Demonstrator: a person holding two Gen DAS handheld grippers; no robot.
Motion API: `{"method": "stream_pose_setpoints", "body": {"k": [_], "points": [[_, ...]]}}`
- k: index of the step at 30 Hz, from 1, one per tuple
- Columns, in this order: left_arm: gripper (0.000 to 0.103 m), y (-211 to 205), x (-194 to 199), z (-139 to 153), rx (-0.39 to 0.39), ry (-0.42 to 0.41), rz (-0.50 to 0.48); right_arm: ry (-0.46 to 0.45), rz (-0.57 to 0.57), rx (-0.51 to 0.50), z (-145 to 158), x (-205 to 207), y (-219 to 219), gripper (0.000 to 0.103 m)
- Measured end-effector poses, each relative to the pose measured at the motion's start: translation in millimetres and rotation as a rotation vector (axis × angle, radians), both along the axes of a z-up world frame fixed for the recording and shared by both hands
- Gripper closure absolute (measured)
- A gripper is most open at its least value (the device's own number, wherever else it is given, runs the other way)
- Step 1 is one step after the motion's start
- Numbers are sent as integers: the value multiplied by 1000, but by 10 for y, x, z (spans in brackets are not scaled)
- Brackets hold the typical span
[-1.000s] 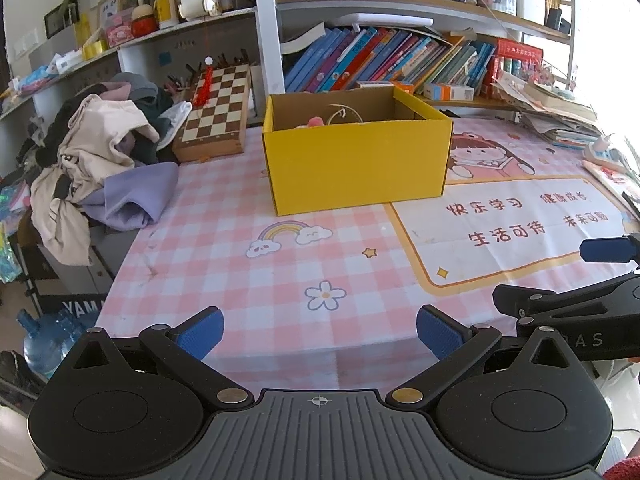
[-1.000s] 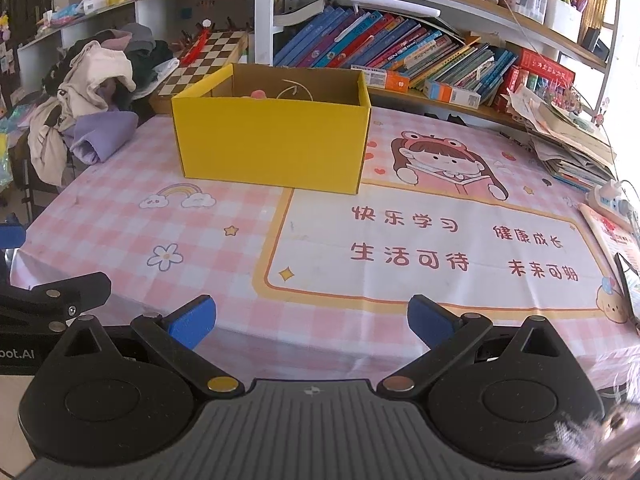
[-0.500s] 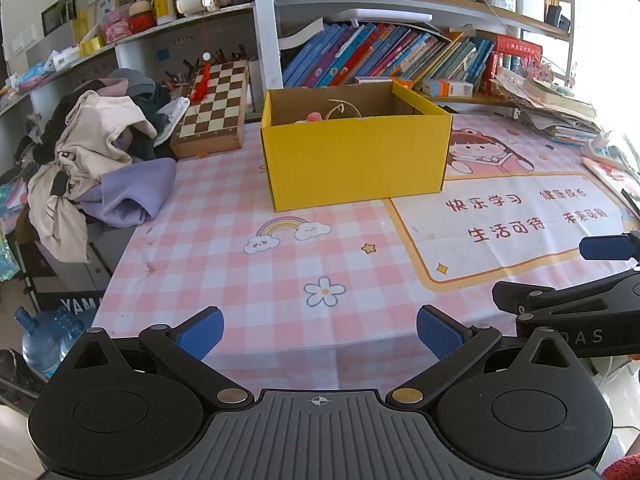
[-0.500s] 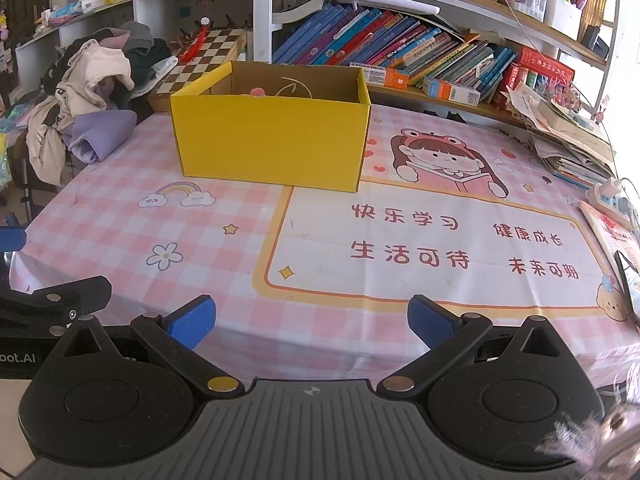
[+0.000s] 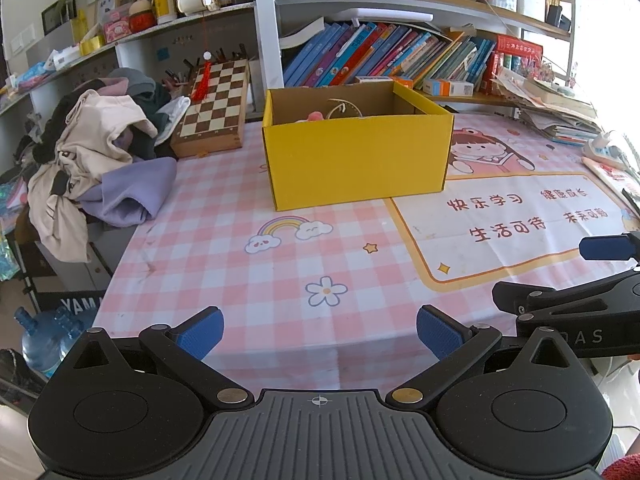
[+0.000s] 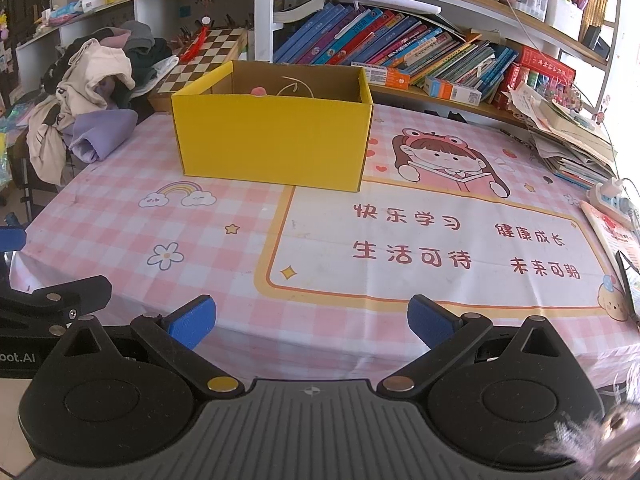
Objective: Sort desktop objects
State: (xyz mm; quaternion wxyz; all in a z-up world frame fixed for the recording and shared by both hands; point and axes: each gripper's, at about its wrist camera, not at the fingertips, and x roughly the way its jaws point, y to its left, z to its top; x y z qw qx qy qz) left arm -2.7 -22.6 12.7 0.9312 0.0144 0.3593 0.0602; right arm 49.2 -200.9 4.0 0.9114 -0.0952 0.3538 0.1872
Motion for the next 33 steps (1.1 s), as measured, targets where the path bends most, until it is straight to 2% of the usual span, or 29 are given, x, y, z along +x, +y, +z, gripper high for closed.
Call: {"method": "stream_pose_setpoints", "body": {"k": [33], "points": [[0, -40, -34, 2, 8, 2, 0, 9, -4, 2, -10, -41, 18, 0]]}}
